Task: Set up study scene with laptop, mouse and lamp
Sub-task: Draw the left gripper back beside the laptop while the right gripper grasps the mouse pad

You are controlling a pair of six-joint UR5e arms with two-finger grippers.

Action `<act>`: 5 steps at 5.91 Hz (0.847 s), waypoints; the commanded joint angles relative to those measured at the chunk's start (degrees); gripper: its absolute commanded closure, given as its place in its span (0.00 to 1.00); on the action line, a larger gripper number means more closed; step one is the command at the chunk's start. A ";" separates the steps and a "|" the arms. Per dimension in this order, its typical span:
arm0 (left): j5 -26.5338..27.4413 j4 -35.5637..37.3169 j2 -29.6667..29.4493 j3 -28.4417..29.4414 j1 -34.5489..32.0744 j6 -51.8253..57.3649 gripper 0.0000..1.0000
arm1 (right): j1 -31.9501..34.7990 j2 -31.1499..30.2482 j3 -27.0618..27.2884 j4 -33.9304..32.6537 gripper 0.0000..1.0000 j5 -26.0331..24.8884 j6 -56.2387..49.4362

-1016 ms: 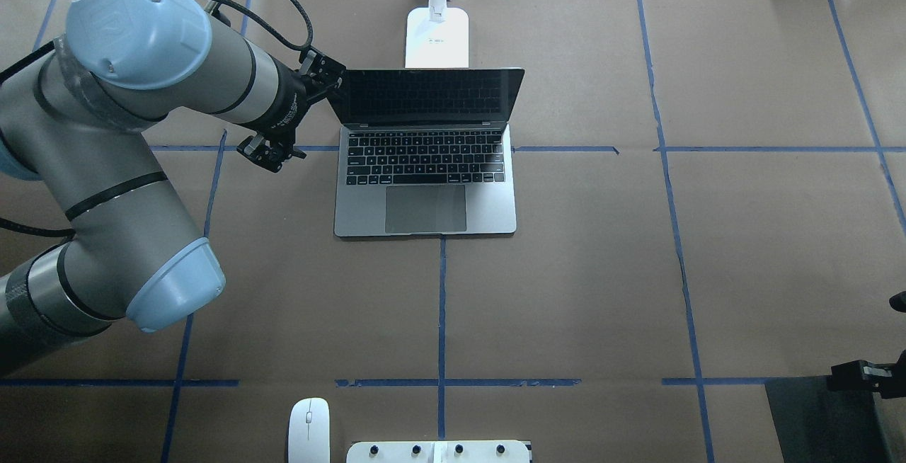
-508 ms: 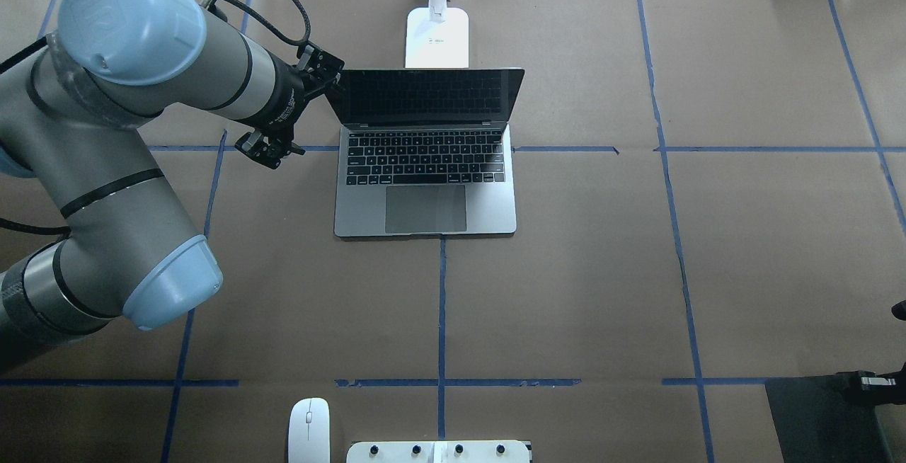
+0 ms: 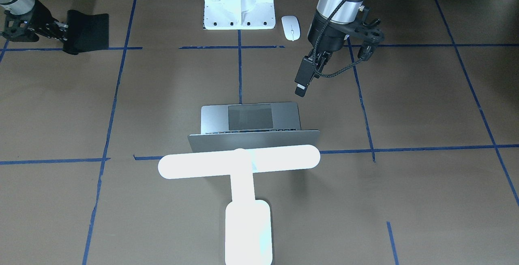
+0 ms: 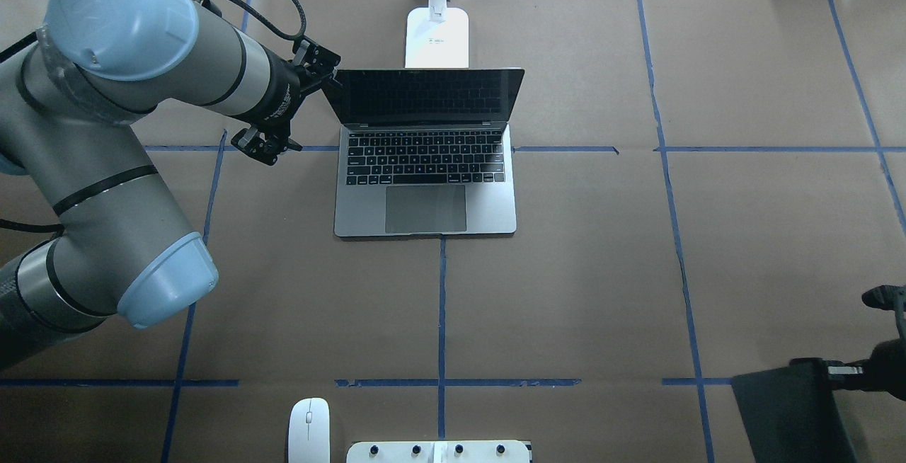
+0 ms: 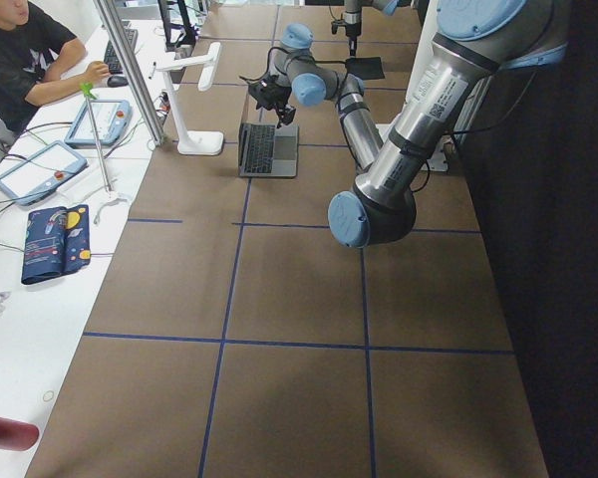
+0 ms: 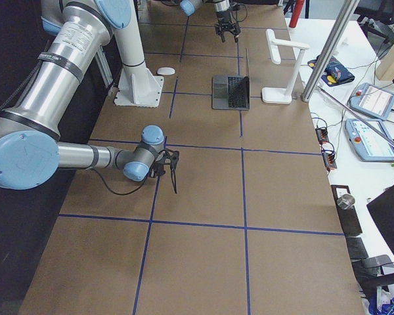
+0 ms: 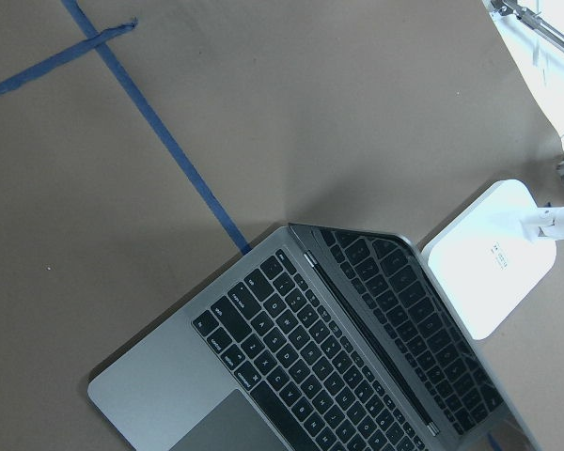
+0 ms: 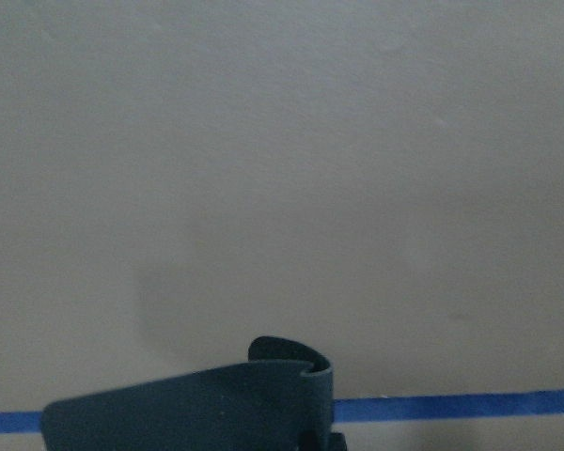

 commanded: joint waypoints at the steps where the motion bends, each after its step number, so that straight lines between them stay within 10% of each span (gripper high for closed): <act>1: 0.00 0.06 0.11 -0.07 -0.28 0.04 0.00 | 4.52 6.26 1.12 -1.43 1.00 0.58 -0.27; 5: 0.18 0.41 0.38 0.19 -1.60 0.13 0.00 | 15.85 40.30 -2.11 -40.16 1.00 0.59 -12.17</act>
